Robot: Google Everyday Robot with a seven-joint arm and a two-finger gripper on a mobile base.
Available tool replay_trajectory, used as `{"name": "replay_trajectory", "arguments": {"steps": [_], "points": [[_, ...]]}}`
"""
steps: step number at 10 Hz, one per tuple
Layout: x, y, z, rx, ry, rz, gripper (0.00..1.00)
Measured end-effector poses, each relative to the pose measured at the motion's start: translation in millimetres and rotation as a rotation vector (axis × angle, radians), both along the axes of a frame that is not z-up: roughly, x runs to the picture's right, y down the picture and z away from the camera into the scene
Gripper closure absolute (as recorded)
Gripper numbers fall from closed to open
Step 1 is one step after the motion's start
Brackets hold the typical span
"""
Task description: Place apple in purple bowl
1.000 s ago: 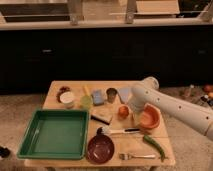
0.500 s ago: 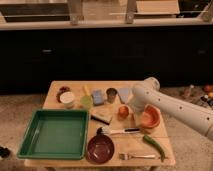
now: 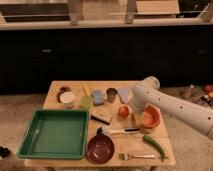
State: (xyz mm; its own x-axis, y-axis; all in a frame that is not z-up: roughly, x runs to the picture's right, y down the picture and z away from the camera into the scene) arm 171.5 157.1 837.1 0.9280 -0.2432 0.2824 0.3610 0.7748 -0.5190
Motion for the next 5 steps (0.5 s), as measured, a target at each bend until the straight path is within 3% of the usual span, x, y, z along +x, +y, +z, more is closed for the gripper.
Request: {"name": "replay_trajectory", "arguments": {"steps": [5], "points": [[-15, -6, -2.1, 0.035, -0.011, 0.007, 0.2]]}}
